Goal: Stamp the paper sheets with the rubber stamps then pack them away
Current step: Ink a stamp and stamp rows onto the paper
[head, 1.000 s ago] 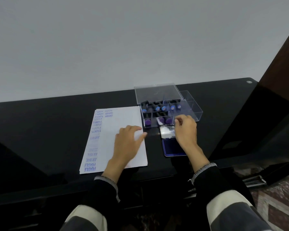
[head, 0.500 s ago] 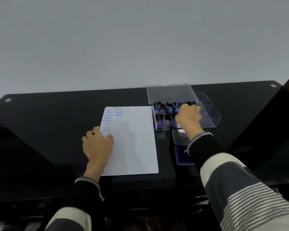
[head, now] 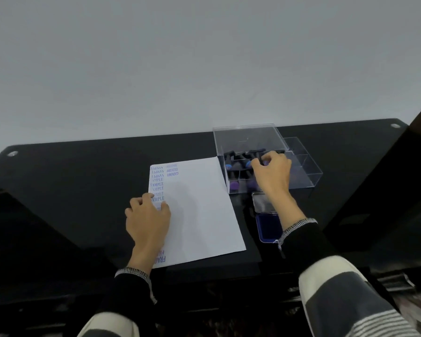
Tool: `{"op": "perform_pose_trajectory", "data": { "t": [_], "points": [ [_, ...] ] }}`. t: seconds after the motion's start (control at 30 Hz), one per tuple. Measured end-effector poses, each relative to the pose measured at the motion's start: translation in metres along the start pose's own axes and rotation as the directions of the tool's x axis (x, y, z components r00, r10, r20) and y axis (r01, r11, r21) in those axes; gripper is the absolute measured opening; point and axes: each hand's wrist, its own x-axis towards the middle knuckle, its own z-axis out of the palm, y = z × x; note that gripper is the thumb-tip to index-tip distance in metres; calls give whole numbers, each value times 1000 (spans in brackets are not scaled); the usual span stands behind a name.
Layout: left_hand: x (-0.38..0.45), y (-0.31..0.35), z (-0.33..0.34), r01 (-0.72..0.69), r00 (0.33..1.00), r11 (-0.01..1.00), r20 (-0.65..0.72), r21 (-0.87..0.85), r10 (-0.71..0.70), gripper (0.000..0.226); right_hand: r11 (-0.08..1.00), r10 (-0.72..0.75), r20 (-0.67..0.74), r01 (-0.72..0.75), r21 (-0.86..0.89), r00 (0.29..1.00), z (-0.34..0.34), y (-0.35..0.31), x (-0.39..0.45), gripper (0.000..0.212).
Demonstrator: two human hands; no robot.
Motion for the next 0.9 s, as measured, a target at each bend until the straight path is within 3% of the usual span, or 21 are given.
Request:
{"op": "perform_pose_trajectory", "data": {
  "t": [0.1,0.23,0.3,0.47,0.67,0.9],
  "points": [
    [-1,-4,-1,-6,1000,997,-5,-80,5,48,964,7,-7,-5,265,1000,-12,-2,-21,14],
    [2,-13,-5,-27,999,978,15,-205,30,49,959,27,39,-37,281,999,-28,12,-41,11],
    [2,-18,-7,-35,999,966,18,-256,41,45,976,-5,117,-21,218,993,-38,22,-49,10],
    [2,-21,-8,-50,999,955,6,-293,54,41,1000,2,250,6,-29,968,-56,41,-60,34],
    [0,-24,-5,-92,996,951,-9,-295,94,41,908,-26,297,147,-392,955,-58,38,-69,22],
    [0,-22,-4,-102,995,961,-22,-256,99,43,800,-100,251,228,-554,963,-42,36,-78,15]
  ]
}}
